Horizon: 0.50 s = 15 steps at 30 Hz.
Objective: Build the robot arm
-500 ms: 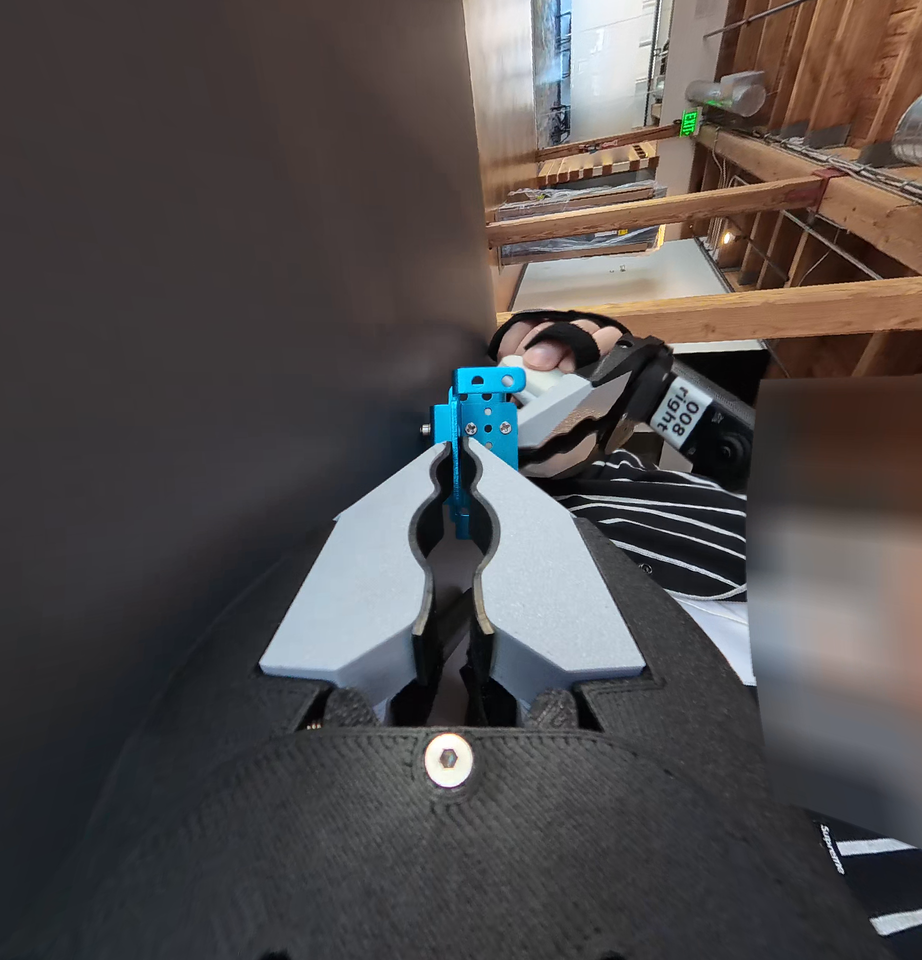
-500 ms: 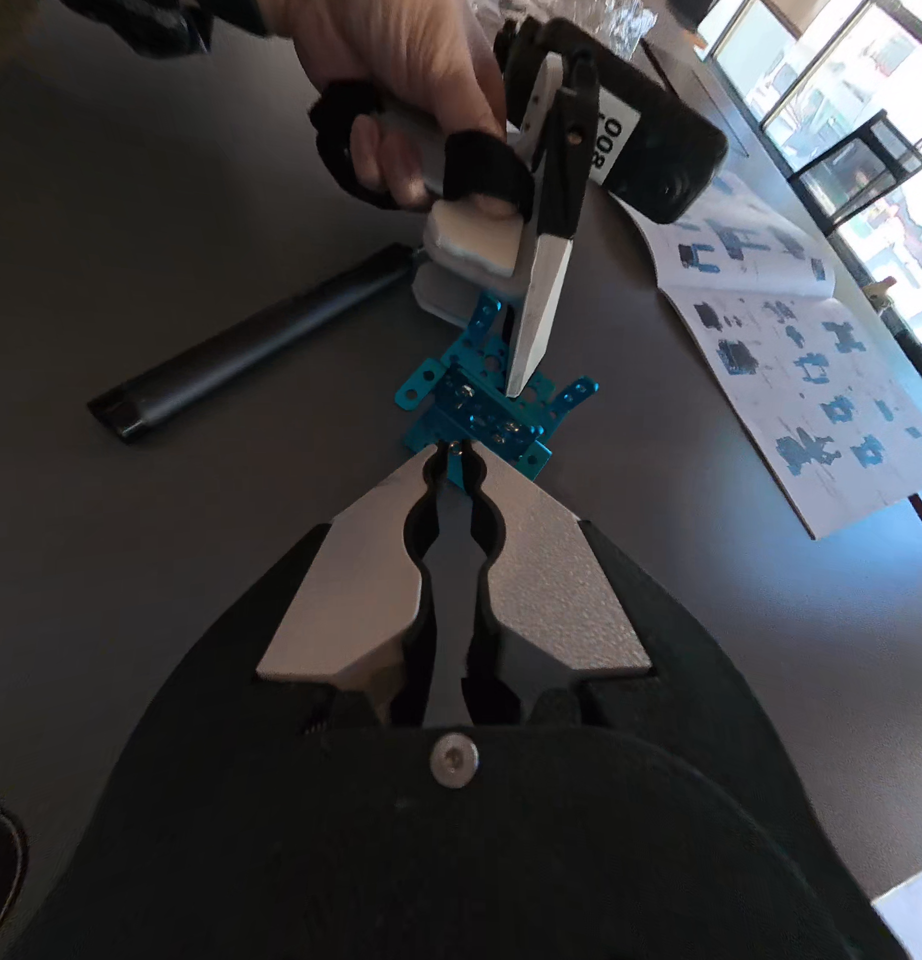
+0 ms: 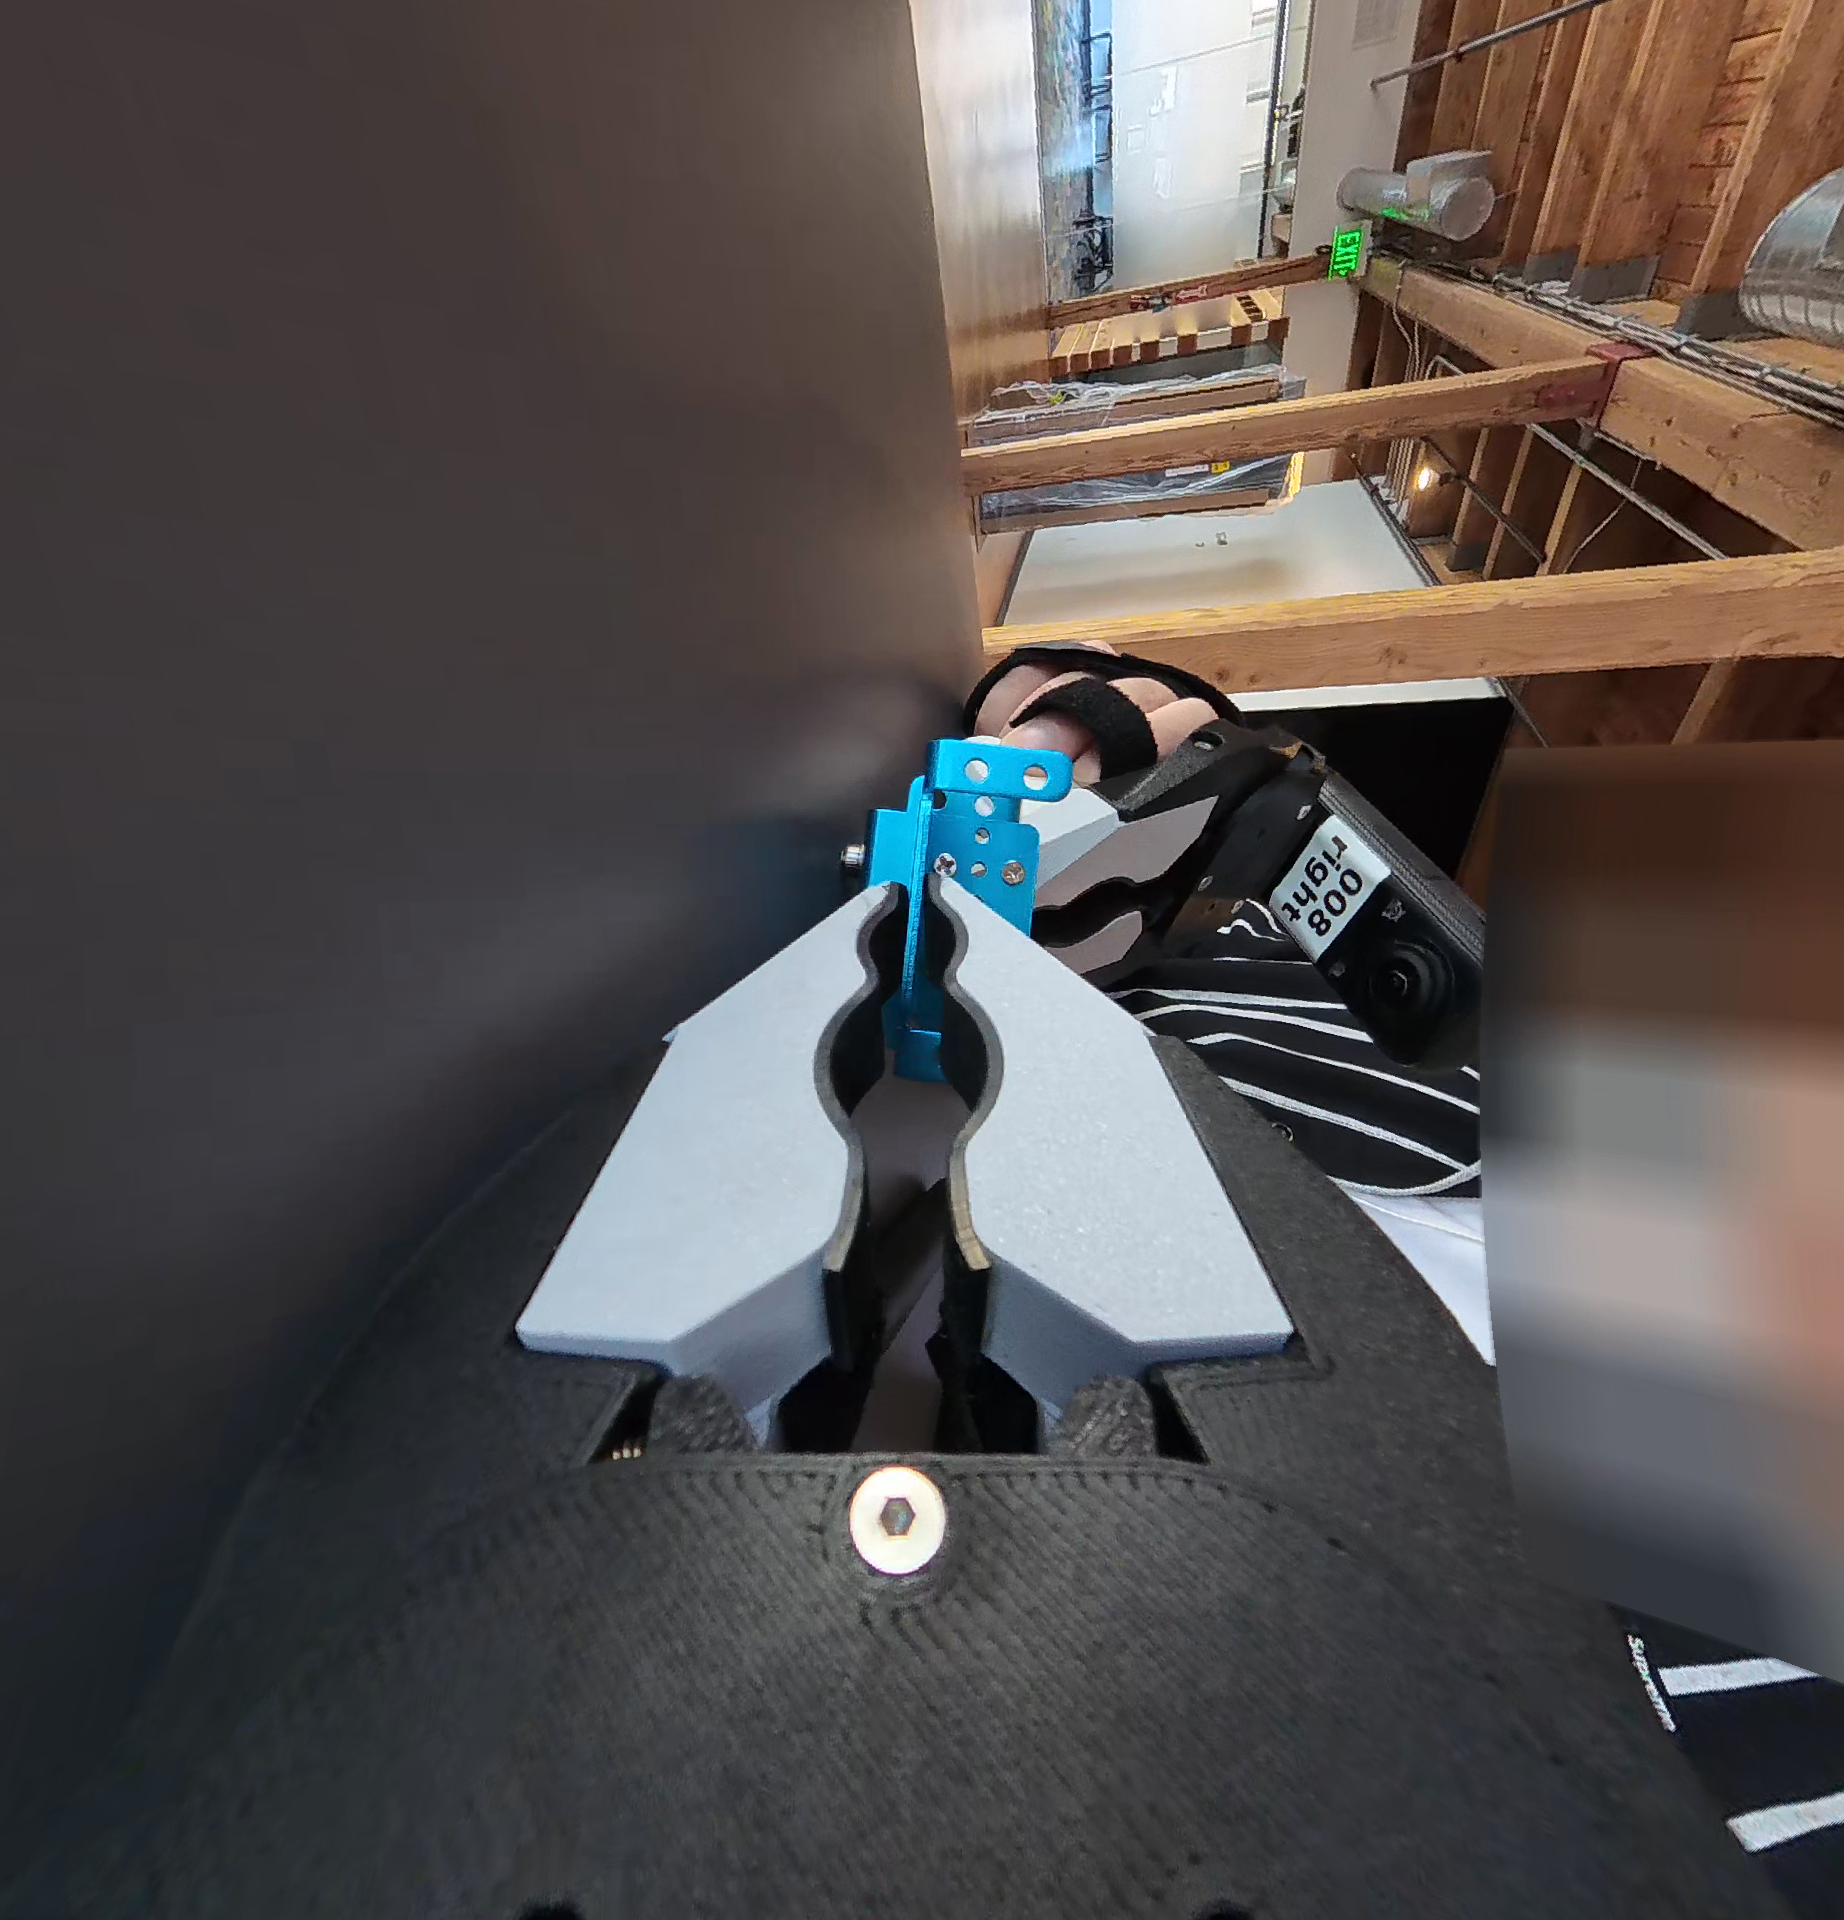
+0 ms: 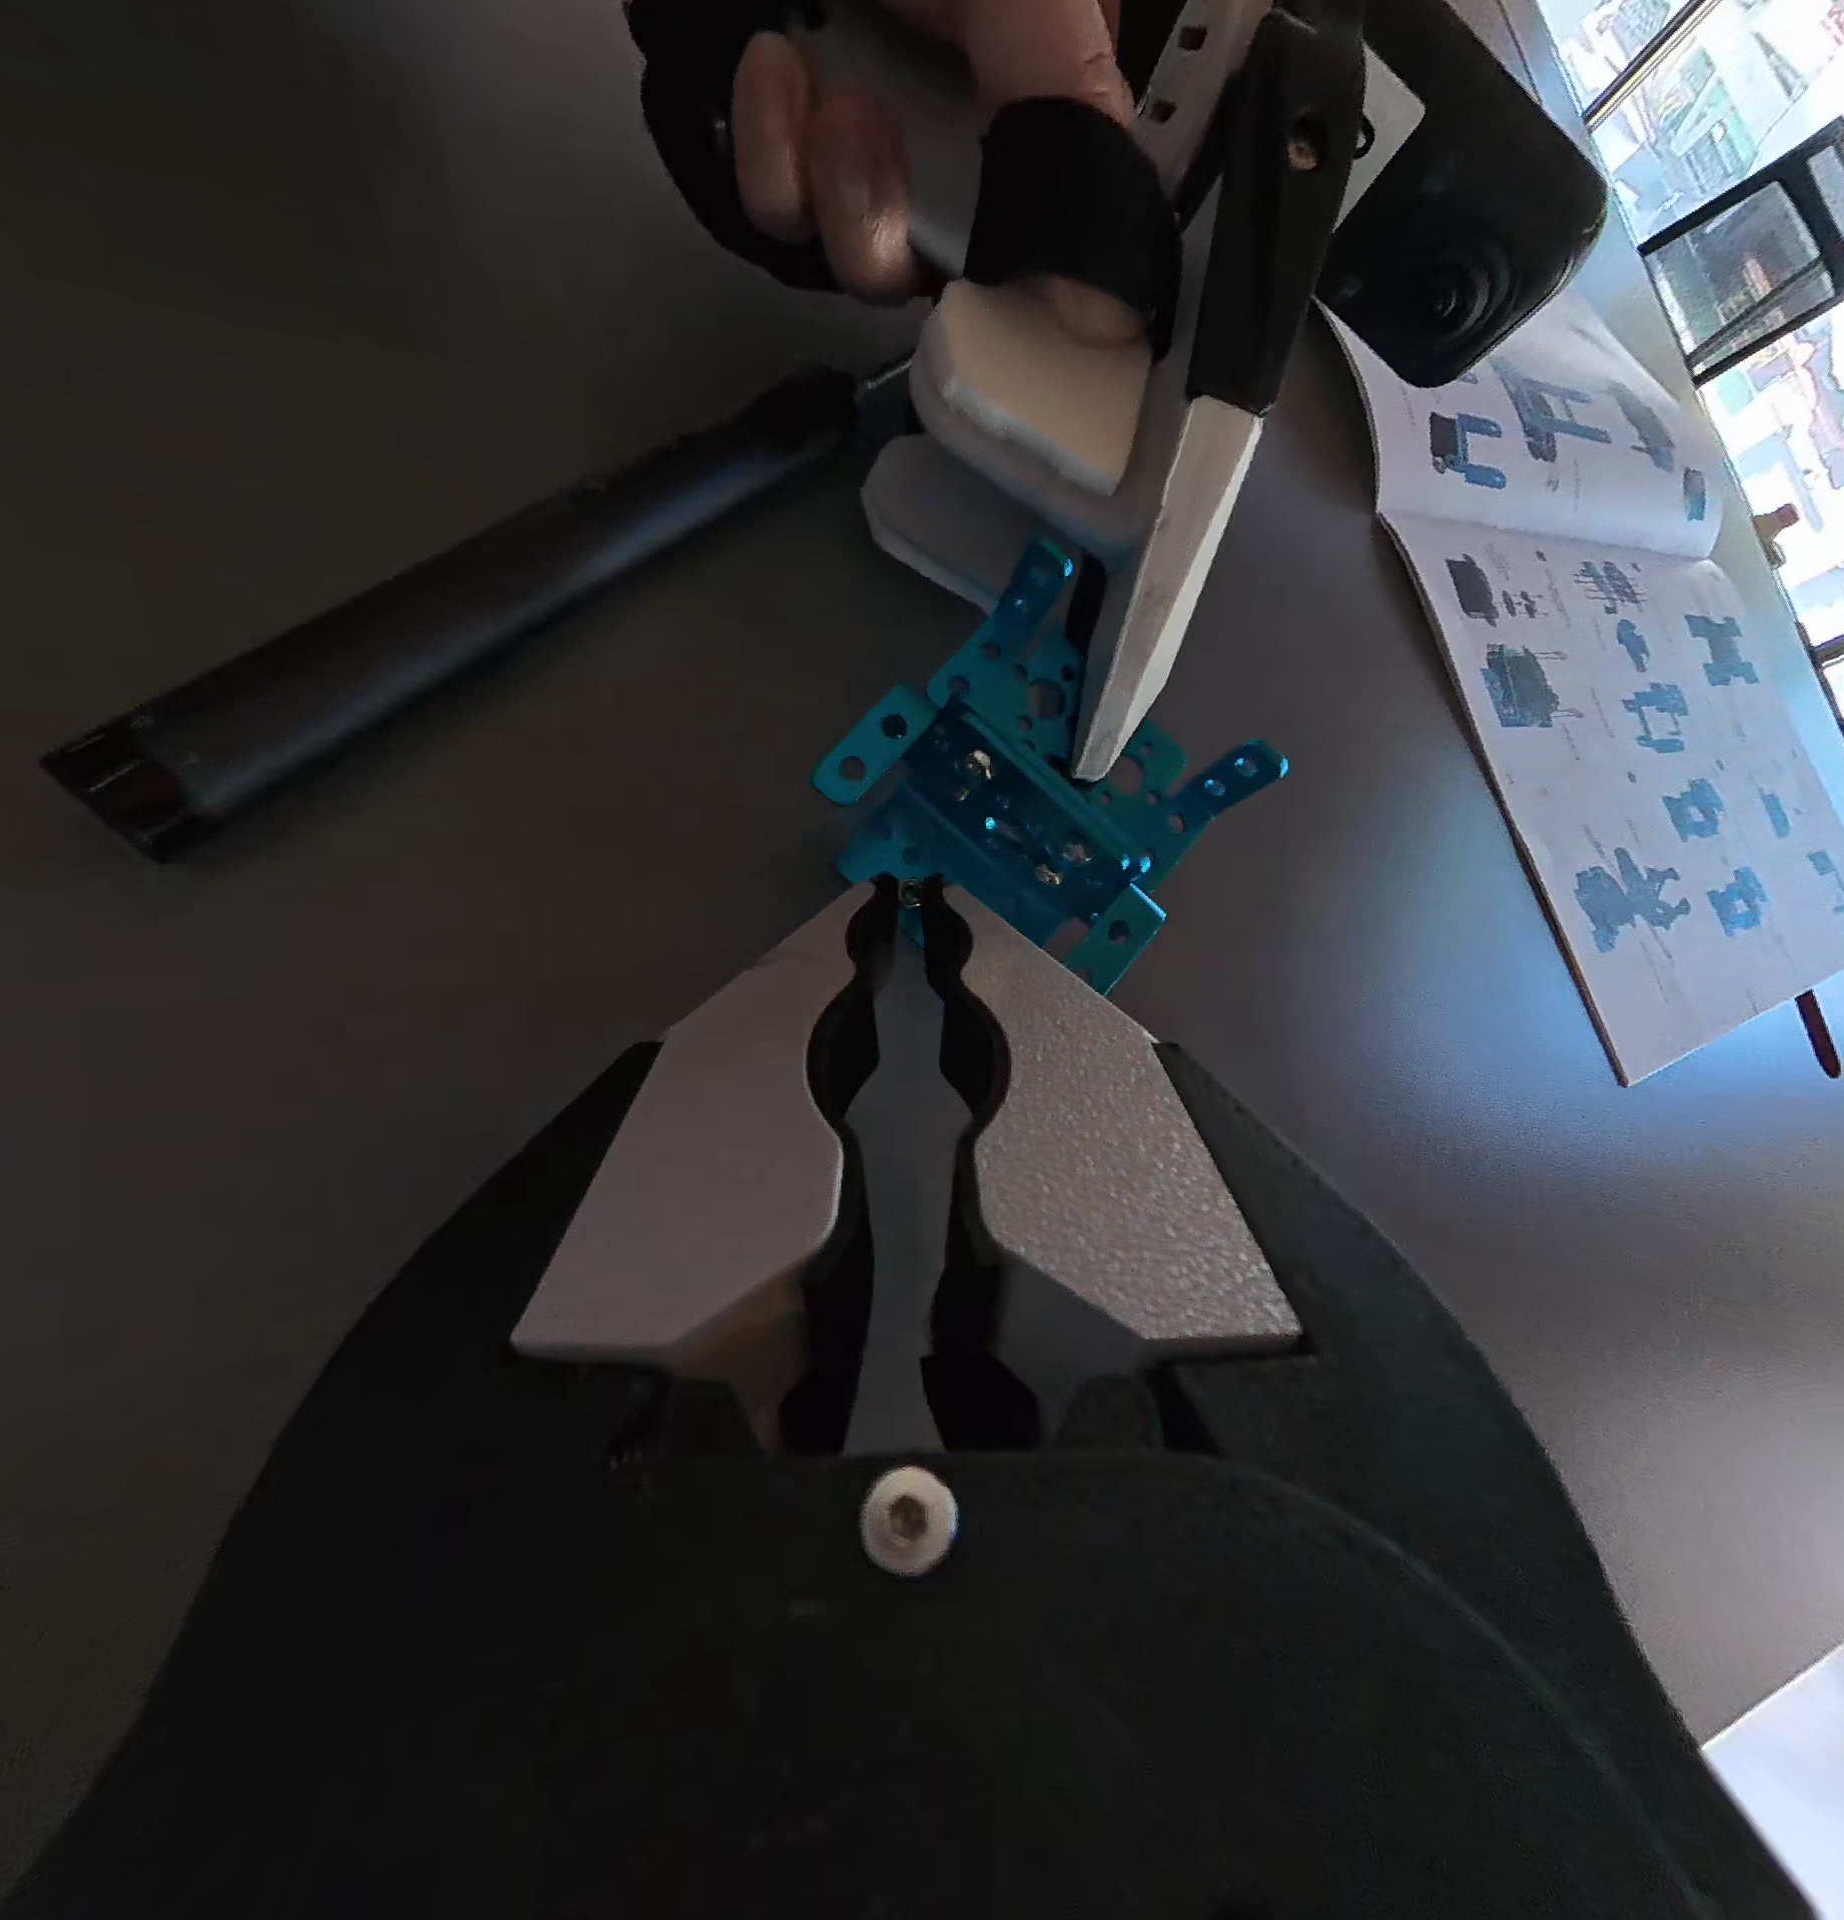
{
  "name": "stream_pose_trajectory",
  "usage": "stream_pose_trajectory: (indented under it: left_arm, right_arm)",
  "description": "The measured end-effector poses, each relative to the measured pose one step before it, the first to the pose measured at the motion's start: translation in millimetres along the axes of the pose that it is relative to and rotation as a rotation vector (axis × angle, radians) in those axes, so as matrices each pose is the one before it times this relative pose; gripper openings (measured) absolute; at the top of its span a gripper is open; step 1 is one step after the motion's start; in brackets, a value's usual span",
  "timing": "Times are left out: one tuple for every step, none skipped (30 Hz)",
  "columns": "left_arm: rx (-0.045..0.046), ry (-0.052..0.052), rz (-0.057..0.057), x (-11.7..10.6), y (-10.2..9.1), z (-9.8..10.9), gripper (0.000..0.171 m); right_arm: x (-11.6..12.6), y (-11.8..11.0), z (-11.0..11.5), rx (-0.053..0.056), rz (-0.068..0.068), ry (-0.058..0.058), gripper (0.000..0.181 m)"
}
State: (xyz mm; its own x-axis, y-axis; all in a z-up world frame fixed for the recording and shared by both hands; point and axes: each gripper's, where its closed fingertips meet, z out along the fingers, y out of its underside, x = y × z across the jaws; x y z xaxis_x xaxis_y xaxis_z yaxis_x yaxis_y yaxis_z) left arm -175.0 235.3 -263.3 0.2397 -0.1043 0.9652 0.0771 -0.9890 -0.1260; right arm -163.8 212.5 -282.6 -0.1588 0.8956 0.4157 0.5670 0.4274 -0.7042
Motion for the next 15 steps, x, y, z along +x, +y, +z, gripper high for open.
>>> stream_pose_trajectory:
  left_arm:
    - [0.00130, -0.0009, -0.0012, -0.61, -0.34, -0.06, 0.002]
    - [0.00084, -0.0011, -0.0014, -0.72, -0.16, -0.08, 0.002]
    - [-0.00005, 0.0013, -0.0001, -0.35, -0.05, -0.07, 0.003]
    - [0.00029, 0.0005, -0.0005, -0.37, -0.11, -0.17, 0.003]
    - [0.00027, -0.0003, 0.0000, -0.32, -0.14, -0.21, 0.003]
    - [0.00115, -0.0021, 0.0012, -0.29, -0.32, -0.34, 0.003]
    - [0.00087, -0.0050, 0.0038, -0.46, -0.22, -0.37, 0.003]
    - [-0.00045, -0.0071, 0.0055, -0.44, 0.06, -0.07, 0.004]
    - [0.00044, -0.0093, 0.0079, -0.64, -0.11, -0.09, 0.004]
    - [0.00126, -0.0058, 0.0084, -0.13, 0.07, 0.03, 0.004]
    - [0.00125, -0.0017, 0.0047, 0.18, -0.07, 0.08, 0.003]
    - [0.00275, -0.0026, 0.0016, -0.38, -0.40, 0.17, 0.003]
    - [-0.00151, 0.0013, -0.0001, -0.08, 0.17, 0.08, 0.003]
    - [-0.00533, 0.0053, -0.0014, 0.51, 0.63, 0.04, 0.003]
    - [-0.00328, 0.0035, 0.0015, 0.59, 0.47, 0.13, 0.003]
  right_arm:
    - [-0.09, 0.08, 0.19, -0.0006, 0.0002, -0.0011, 0.005]
    - [-0.15, -0.02, 0.07, 0.0000, 0.0041, -0.0046, 0.004]
    - [-0.20, -0.07, 0.11, 0.0003, 0.0067, -0.0076, 0.004]
    - [-0.04, -0.03, 0.18, 0.0005, 0.0062, -0.0064, 0.004]
    - [0.02, -0.08, 0.36, -0.0002, 0.0044, -0.0040, 0.004]
    - [0.40, -0.11, 0.23, -0.0004, 0.0024, -0.0002, 0.004]
    - [0.16, -0.23, 0.16, 0.0002, -0.0008, 0.0018, 0.004]
    - [0.02, -0.31, 0.08, 0.0003, -0.0014, 0.0041, 0.004]
    - [-0.07, -0.65, 0.15, 0.0014, -0.0043, 0.0062, 0.004]
    - [0.74, -1.33, 0.21, 0.0039, -0.0092, 0.0147, 0.004]
    - [1.47, -2.58, 0.20, 0.0116, -0.0126, 0.0213, 0.004]
    - [0.55, -2.13, 0.81, 0.0061, -0.0072, 0.0116, 0.004]
    - [0.72, 0.05, 1.39, -0.0071, -0.0020, 0.0079, 0.004]
    - [-0.41, 0.88, 1.15, -0.0111, -0.0047, -0.0020, 0.004]
    - [0.53, -0.36, 0.06, -0.0007, -0.0041, 0.0043, 0.004]
